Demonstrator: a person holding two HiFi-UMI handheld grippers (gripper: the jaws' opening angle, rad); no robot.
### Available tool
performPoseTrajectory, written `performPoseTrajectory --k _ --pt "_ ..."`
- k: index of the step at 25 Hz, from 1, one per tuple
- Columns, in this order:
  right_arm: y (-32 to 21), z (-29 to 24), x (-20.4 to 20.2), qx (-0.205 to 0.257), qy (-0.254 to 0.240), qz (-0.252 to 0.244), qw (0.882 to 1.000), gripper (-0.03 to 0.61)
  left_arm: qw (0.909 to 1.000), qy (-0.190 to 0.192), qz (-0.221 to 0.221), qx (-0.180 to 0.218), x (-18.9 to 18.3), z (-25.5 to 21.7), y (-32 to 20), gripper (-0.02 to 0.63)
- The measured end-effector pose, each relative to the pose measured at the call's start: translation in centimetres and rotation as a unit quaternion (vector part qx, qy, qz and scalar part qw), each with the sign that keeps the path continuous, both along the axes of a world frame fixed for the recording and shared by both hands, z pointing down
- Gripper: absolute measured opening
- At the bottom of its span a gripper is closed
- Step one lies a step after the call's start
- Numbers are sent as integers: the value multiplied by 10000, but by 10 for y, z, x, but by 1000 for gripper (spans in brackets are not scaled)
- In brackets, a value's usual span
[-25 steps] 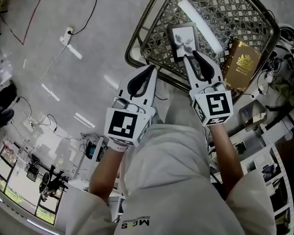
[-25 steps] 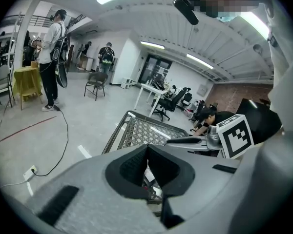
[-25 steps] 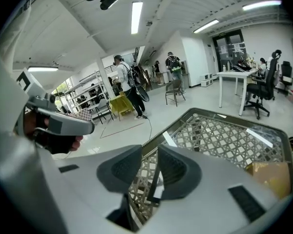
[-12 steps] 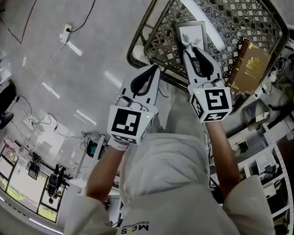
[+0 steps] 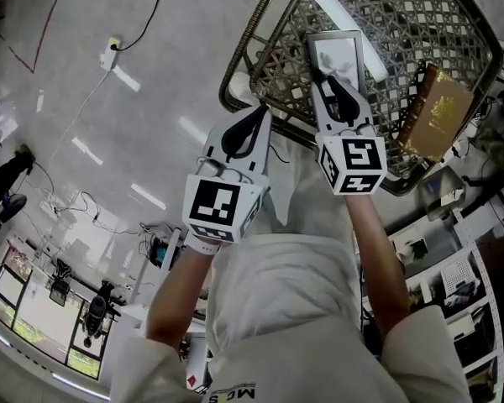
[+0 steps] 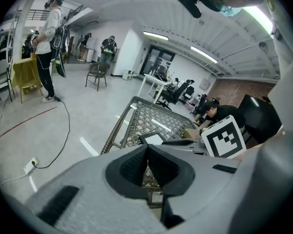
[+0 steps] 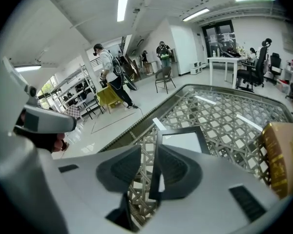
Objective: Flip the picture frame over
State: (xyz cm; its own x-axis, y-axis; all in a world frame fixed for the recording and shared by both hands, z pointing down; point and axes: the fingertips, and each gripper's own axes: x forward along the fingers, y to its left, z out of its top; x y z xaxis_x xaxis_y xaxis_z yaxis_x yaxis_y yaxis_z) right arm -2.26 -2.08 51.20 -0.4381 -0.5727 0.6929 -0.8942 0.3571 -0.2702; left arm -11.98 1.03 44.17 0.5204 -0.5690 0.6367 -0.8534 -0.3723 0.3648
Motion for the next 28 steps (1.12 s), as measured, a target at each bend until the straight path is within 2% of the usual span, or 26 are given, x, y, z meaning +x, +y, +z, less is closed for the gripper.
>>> performPoseTrajectory --k 6,23,28 --pt "3 21 -3 -202 108 81 9997 121 10000 15 -45 8 -4 -1 0 25" --pt "-3 48 -1 -370 368 161 9985 121 10000 -43 6 -56 -10 -2 3 25" --pt "-4 52 -2 -454 622 69 9970 120 9999 -77 67 -58 -10 -2 4 25"
